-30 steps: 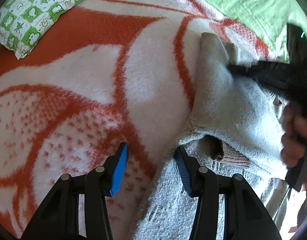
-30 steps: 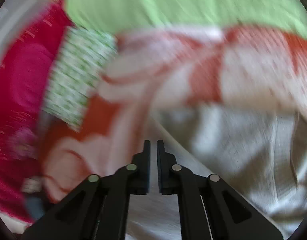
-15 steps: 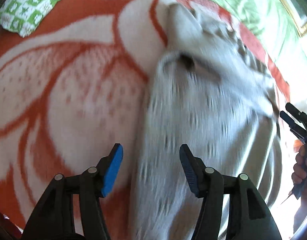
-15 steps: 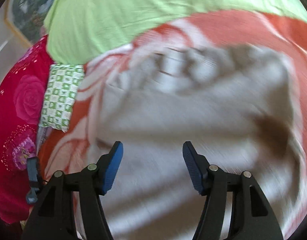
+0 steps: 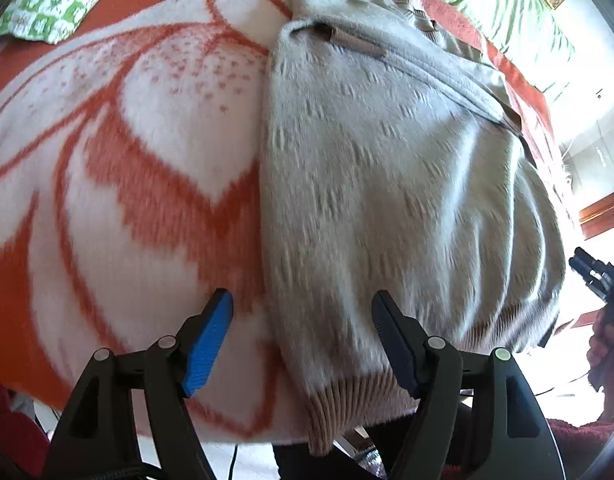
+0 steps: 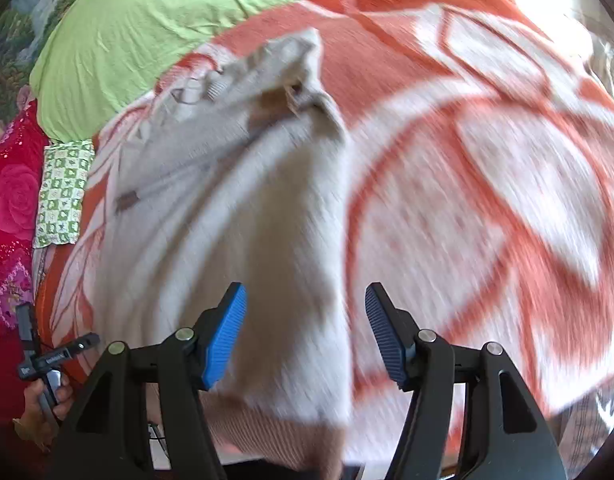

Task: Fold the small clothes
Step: 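Grasp the brown ribbed hem with both tools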

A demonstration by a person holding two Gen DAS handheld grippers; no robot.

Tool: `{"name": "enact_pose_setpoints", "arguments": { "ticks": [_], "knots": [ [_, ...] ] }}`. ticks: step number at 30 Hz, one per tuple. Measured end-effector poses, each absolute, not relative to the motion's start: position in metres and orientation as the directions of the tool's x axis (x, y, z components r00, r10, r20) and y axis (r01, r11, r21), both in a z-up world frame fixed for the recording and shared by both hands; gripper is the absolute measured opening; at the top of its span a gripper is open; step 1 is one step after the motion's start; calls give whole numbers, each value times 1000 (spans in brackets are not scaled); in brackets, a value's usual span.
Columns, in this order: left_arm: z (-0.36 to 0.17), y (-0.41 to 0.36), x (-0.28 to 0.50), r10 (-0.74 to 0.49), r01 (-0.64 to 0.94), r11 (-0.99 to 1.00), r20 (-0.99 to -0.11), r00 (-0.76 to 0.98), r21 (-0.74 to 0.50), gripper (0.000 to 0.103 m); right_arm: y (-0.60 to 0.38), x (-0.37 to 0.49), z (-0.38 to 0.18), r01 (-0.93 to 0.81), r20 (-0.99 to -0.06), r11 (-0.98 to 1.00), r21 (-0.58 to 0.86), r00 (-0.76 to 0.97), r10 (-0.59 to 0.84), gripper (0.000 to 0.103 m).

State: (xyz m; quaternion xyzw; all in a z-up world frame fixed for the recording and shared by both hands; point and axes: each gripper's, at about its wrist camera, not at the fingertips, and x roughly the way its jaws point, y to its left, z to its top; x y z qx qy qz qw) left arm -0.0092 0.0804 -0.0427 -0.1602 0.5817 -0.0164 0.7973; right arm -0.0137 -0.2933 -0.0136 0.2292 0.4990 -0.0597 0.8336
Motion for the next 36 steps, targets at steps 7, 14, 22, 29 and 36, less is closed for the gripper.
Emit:
{"name": "enact_pose_setpoints", "arguments": {
  "ticks": [7, 14, 22, 29, 36],
  "knots": [
    [-51, 73, -37, -232, -157, 945, -926, 297, -287, 73, -279, -39, -38, 305, -867, 882, 359, 459, 194, 63],
    [-58, 66, -46, -245, -144, 944, -921, 301, -298, 77, -264, -49, -50, 218, -854, 893, 393, 445, 267, 64],
    [-64, 45, -37, -380, -103, 902, -884, 271, -419, 78, -266, -49, -59, 229, -785, 818, 528, 499, 367, 49],
    [-67, 54, -39, -412, -111, 878, -854, 318, -465, 66, -280, -57, -70, 274, -770, 778, 565, 515, 377, 14],
    [-67, 68, -41, -438, -89, 865, -830, 344, -493, 9, -300, -72, -61, 252, -742, 764, 595, 537, 401, 12]
  ]
}}
